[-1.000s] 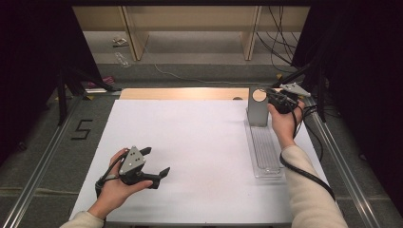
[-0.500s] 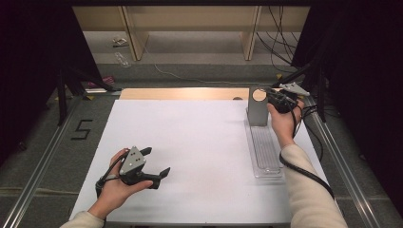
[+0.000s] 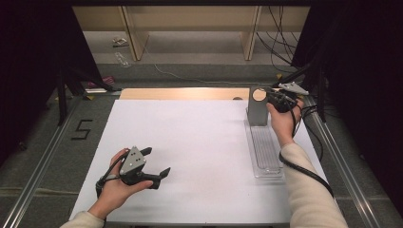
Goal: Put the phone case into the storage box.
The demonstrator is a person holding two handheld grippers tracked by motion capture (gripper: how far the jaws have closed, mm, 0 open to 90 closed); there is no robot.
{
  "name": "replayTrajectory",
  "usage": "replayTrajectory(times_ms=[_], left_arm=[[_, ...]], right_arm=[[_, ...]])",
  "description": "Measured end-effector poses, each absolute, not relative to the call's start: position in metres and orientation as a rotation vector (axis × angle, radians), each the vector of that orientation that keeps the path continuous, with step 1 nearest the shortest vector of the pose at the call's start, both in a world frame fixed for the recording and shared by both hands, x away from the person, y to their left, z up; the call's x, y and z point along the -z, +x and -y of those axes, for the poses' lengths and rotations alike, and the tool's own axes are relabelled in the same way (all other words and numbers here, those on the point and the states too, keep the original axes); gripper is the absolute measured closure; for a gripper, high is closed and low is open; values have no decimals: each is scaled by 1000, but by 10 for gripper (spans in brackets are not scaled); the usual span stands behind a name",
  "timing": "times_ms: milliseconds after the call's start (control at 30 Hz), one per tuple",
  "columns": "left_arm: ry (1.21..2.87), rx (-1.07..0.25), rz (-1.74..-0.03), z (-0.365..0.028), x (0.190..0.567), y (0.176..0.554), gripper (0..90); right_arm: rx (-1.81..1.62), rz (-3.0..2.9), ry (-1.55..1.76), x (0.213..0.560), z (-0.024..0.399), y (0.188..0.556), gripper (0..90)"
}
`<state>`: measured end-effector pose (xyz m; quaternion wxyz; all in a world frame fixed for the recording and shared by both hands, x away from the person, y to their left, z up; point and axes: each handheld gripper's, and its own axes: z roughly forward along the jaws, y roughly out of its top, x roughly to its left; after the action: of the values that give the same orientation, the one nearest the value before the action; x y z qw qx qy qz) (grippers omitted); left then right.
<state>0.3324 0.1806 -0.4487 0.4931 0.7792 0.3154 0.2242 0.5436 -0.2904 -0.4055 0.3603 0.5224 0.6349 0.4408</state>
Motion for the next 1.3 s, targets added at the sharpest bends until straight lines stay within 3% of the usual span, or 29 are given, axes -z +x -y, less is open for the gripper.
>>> replayTrajectory(times_ms=[933, 1133, 1300], left_arm=[[1890, -545, -765, -180, 449, 332, 59], [1891, -546, -765, -180, 448, 332, 61], [1893, -547, -766, -180, 448, 332, 61]], right_arm=[[-1121, -1645, 1360, 409, 290, 544, 686], [-1118, -1642, 1359, 410, 290, 540, 630], [-1123, -1630, 1360, 409, 291, 535, 529]])
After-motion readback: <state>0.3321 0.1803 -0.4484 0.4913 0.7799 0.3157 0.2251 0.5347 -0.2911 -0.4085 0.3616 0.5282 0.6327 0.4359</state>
